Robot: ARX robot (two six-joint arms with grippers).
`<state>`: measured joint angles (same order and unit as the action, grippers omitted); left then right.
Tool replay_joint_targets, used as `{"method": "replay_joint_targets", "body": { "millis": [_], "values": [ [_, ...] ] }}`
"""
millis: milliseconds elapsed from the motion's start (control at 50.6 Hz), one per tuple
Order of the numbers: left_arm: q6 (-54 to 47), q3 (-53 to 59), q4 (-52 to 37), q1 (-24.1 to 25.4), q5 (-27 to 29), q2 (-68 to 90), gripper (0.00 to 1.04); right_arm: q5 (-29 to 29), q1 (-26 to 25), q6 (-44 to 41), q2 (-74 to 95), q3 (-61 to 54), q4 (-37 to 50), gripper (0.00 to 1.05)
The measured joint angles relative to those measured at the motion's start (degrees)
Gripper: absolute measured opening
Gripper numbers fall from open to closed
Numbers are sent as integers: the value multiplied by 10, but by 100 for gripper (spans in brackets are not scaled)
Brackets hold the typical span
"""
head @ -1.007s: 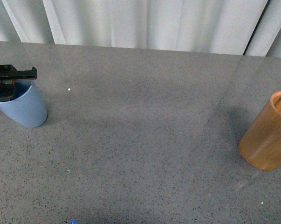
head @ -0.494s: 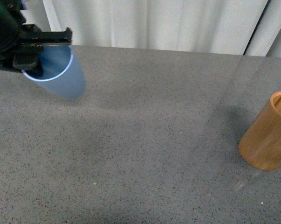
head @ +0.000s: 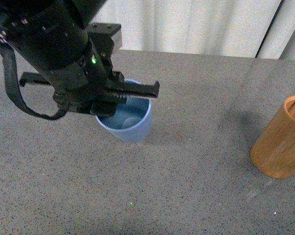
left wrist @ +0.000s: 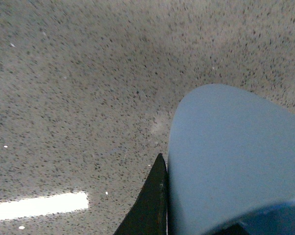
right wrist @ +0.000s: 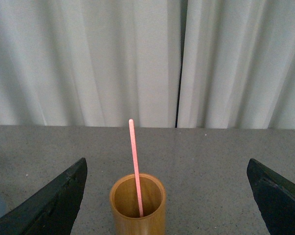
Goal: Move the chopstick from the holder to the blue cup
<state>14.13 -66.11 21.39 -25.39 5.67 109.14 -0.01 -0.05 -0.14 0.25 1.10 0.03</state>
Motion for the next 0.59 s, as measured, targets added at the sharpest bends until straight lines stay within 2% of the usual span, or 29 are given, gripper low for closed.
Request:
{"method": "replay_joint_targets", "body": {
  "millis": [592],
  "values": [
    [32, 4, -18, -58, -7, 48, 3, 0, 0, 0, 0, 0, 0, 95]
  ]
}}
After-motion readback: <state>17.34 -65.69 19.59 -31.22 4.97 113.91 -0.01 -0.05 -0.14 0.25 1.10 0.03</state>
